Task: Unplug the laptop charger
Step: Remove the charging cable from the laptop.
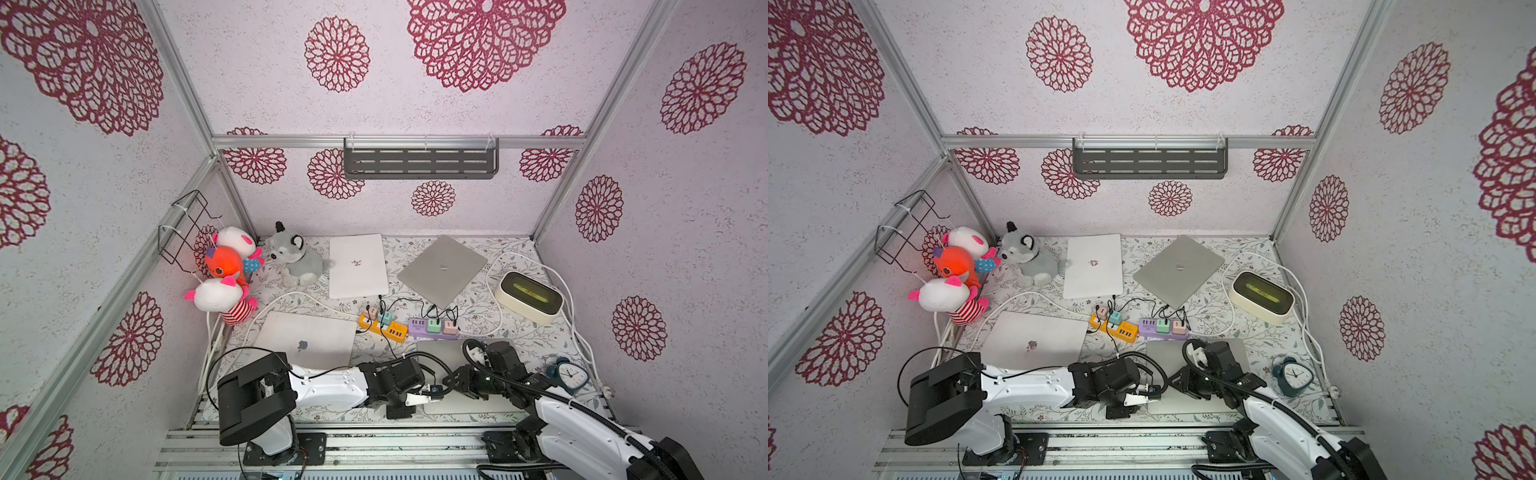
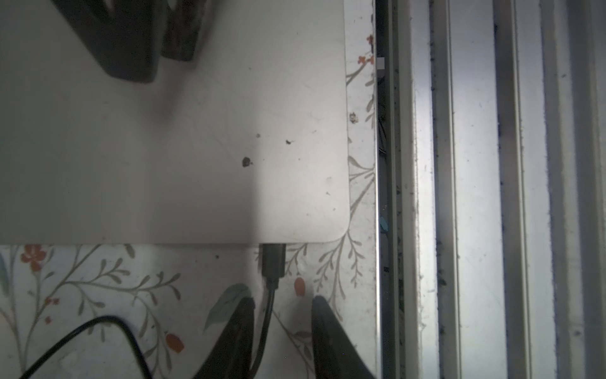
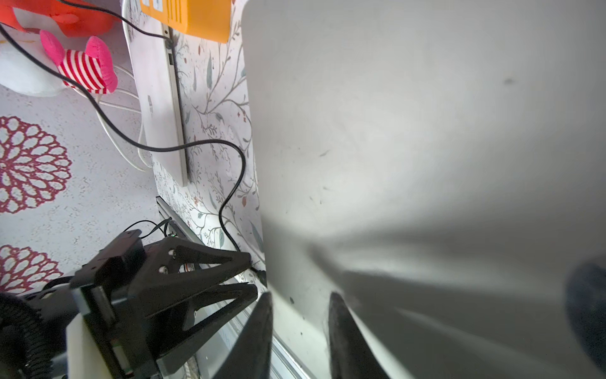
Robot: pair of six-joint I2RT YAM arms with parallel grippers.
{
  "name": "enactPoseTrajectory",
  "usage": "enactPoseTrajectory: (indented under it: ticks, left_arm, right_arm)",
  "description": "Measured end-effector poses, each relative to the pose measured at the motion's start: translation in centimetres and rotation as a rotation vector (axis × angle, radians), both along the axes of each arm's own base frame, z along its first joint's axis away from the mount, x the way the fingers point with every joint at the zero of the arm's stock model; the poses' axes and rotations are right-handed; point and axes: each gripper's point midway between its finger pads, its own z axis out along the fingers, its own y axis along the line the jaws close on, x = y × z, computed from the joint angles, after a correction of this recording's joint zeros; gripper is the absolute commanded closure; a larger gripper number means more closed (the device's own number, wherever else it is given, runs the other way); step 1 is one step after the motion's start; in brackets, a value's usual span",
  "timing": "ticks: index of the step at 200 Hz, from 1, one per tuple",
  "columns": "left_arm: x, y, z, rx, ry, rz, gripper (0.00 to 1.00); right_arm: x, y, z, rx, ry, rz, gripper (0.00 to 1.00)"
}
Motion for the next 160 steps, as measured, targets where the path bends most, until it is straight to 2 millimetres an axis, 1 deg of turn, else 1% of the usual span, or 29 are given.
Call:
enactPoseTrajectory:
  ticks: [22, 40, 109, 160]
  left_arm:
    - [0.3, -0.8, 0.4, -0.018, -0.001, -0.002, 0.68]
    - [0.3, -1.2, 0.3, -0.021, 0.004, -0.005, 0.69]
    - [0.2, -1.3, 0.1, -0.027, 0.036, -0.011, 0.72]
    - [0.6, -1.5, -0.5, -0.016, 0.046, 0.0, 0.72]
  right_arm:
    - [-0.2, -0.1, -0.4, -0.009, 0.02, 0.002, 0.69]
    - [-0.3, 0.0, -0.5, -0.009, 0.024, 0.005, 0.69]
    - [-0.4, 0.1, -0.3, 0.0, 0.028, 0.012, 0.69]
    - [-0.3, 0.2, -0.2, 0.012, 0.019, 0.017, 0.7]
